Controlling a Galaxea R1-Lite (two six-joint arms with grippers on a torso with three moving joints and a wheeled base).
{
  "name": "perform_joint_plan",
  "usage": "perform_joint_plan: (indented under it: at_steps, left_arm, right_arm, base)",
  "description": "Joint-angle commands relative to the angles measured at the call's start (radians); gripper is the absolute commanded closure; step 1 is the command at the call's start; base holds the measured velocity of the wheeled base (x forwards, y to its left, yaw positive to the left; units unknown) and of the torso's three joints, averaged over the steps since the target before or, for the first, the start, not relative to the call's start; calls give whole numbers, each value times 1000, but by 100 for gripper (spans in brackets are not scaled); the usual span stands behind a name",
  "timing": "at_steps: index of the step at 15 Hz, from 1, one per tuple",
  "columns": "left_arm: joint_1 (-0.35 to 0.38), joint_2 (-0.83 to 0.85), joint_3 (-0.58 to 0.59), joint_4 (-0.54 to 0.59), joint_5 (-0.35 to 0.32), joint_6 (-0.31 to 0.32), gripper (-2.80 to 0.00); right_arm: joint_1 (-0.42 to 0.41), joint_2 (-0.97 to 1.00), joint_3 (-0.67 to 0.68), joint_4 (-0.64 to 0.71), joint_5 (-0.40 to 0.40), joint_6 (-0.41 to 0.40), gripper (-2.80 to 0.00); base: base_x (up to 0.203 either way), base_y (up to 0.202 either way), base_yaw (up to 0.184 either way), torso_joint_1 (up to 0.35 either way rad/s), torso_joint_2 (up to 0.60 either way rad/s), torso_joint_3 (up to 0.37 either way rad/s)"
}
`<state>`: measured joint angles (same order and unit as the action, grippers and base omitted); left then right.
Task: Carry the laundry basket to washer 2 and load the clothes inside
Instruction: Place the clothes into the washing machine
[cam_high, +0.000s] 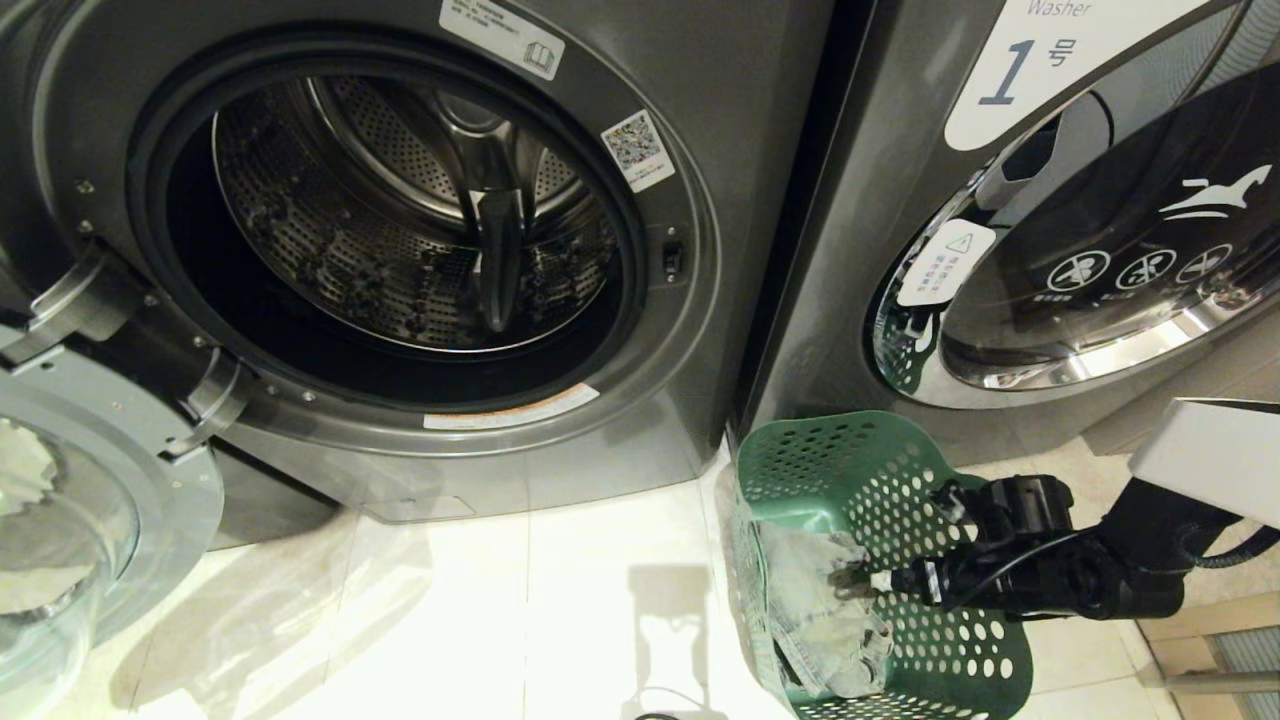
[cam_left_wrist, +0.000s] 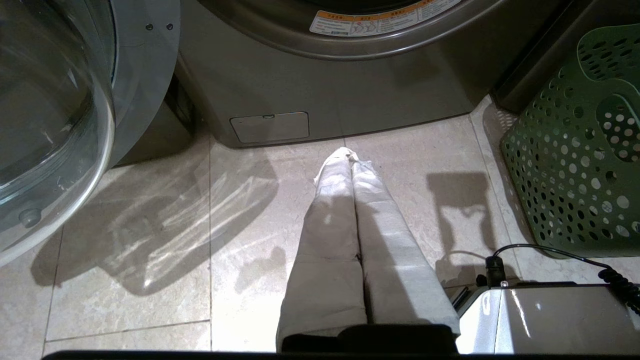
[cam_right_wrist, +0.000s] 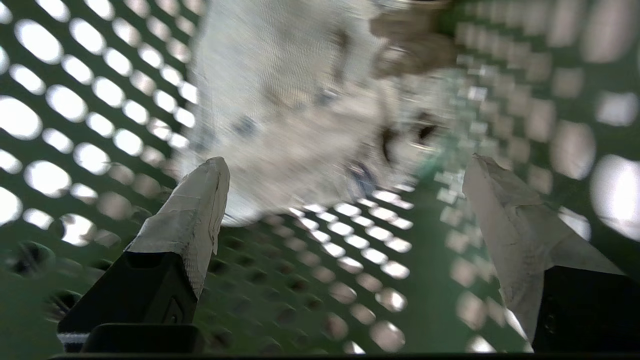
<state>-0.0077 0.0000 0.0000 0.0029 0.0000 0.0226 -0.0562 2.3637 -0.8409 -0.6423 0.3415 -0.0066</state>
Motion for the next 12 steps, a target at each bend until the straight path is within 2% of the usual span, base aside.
perform_joint_plan:
  at_steps: [1, 8, 12]
  left_arm:
    - [0, 2, 0, 0, 0, 0, 0]
    - [0, 2, 0, 0, 0, -1, 0]
    - [0, 2, 0, 0, 0, 0, 0]
  right_arm:
    - [-5, 69, -52, -3, 22, -2, -280]
    - [-27, 158, -126, 3, 79, 3, -280]
    - [-93, 157, -133, 69, 88, -1, -280]
  base:
    - [0, 0, 0, 0, 0, 0]
    - [0, 0, 0, 0, 0, 0]
    - [0, 0, 0, 0, 0, 0]
